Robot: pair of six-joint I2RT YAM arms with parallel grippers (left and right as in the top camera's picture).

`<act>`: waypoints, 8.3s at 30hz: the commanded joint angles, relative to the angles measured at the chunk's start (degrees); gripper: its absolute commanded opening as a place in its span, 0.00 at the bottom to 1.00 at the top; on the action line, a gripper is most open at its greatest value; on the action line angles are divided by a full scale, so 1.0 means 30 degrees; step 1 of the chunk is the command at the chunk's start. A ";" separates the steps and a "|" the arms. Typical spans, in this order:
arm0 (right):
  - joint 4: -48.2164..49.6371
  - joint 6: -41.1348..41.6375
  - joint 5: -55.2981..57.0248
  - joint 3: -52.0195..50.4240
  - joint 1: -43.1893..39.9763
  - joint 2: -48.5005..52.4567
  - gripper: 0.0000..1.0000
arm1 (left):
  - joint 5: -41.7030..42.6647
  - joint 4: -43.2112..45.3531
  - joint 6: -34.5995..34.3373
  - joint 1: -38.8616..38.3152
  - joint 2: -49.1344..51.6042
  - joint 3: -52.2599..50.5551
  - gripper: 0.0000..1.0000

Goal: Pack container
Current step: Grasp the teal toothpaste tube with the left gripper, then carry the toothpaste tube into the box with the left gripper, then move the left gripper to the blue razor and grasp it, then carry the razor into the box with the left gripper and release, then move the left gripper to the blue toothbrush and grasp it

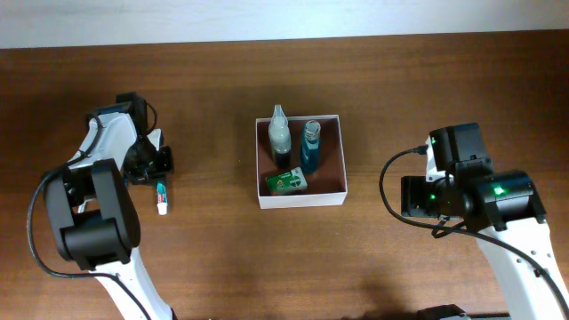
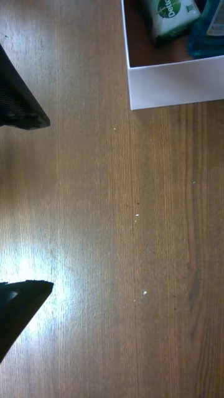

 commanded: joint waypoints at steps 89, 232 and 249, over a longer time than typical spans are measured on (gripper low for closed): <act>-0.0386 0.0634 -0.1800 -0.0051 -0.5355 -0.0109 0.70 | 0.0364 0.0750 0.2703 0.3745 -0.7810 -0.1166 0.99; -0.0364 0.0619 -0.1574 -0.0051 -0.5340 -0.0109 0.70 | -0.0430 0.1151 0.3432 0.8174 0.0860 0.0262 0.75; -0.0364 0.0619 -0.1574 -0.0051 -0.5340 -0.0109 0.71 | 0.0219 0.0590 0.3432 0.8174 0.0860 0.0262 0.13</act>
